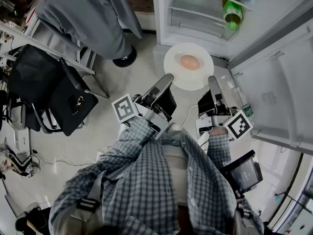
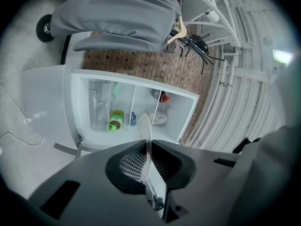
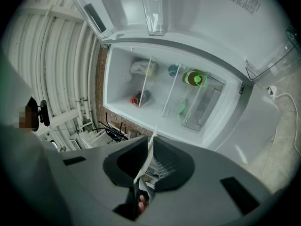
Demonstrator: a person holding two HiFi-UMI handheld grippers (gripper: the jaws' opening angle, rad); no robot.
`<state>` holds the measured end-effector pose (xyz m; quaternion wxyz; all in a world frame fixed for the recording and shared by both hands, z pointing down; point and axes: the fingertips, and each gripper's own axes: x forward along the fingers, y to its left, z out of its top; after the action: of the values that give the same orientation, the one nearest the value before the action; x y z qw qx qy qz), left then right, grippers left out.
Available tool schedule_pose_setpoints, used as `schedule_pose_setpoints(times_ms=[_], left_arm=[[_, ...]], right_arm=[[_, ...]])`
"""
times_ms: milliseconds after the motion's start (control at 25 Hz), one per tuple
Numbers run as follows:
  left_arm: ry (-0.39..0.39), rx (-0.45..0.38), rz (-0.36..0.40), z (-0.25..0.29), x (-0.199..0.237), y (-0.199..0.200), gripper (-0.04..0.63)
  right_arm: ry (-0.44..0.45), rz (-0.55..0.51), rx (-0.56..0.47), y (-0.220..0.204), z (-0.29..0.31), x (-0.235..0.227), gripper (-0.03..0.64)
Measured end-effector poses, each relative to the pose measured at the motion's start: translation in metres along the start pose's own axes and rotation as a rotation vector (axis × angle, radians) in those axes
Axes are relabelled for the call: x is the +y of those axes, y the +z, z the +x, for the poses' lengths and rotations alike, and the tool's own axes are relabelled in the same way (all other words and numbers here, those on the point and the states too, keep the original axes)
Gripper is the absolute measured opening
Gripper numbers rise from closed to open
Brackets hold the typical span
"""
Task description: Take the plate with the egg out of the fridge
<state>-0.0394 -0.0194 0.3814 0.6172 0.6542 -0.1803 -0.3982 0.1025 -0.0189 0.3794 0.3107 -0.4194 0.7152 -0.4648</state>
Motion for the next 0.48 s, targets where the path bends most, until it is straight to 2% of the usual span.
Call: schedule_pose_setpoints(times_ms=[480], left_arm=[[0.002, 0.003, -0.011, 0.0051, 0.0036, 0.0041, 0.035]], right_arm=[[-0.009, 0.008, -0.003, 0.0025, 0.0047, -0.0040, 0.037]])
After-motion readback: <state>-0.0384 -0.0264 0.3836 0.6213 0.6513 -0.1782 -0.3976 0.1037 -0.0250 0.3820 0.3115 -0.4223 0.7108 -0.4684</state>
